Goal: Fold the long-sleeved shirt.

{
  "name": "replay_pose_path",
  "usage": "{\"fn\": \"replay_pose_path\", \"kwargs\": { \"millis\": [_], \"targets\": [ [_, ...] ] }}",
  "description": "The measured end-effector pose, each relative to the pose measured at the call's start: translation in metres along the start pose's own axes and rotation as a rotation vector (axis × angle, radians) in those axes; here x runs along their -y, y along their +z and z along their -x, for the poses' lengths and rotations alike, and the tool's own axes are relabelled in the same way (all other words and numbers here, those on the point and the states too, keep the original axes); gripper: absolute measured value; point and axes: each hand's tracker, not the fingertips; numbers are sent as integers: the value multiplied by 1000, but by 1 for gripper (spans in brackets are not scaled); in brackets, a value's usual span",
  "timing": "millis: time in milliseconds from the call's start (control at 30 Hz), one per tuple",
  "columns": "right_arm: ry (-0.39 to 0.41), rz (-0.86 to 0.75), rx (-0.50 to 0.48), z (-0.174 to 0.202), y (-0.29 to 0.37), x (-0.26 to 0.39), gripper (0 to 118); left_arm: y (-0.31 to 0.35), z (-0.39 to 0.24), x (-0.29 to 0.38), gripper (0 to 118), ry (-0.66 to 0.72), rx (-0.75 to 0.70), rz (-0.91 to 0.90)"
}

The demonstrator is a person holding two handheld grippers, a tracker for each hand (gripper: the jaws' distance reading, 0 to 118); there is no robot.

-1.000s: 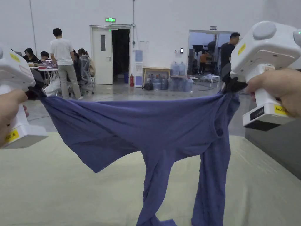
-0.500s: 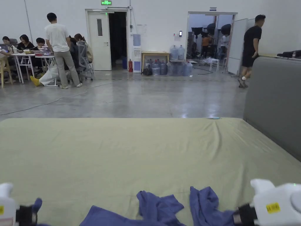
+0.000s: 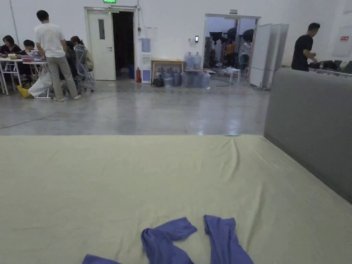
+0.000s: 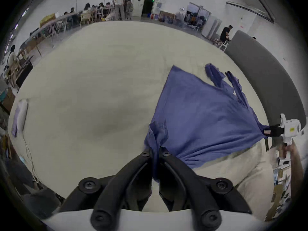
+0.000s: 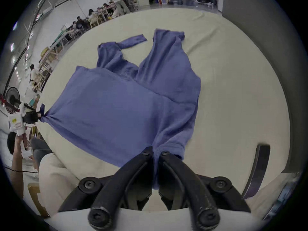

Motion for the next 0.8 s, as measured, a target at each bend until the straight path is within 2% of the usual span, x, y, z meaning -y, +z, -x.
{"fn": "replay_pose_path", "kwargs": {
  "millis": [300, 400, 433, 467, 500, 533, 600, 667, 733, 800],
  "targets": [
    [-53, 76, 26, -1, -39, 17, 1, -31, 17, 18, 0, 31, -13, 84],
    [-99, 87, -1, -7, -38, 14, 7, -28, 15, 15, 1, 54, -16, 87],
    [-122, 91, -14, -11, -36, 13, 19, -27, 14, 13, 16, 64, -18, 91],
    [-138, 93, -13, -16, -30, 10, 50, -22, 12, 9, 65, 69, -31, 97],
    [-159, 80, -10, -15, -17, 5, 77, -15, 9, 4, 101, 70, -105, 101],
    [-188, 22, -16, -13, 0, 3, 94, -7, 7, 2, 118, 62, -125, 90],
    [-182, -124, -52, -10, 42, 3, 98, 26, 1, -4, 116, 70, -32, -31],
    [-187, -185, -102, -3, 72, 4, 98, 48, -12, -7, 116, 95, 25, -86],
    [-189, -196, -145, 9, 88, 13, 98, 54, -23, -6, 116, 82, 54, -70],
    [-201, -188, -151, 20, 90, 26, 98, 46, -35, 2, 115, 36, 54, 20]
  ]
}}
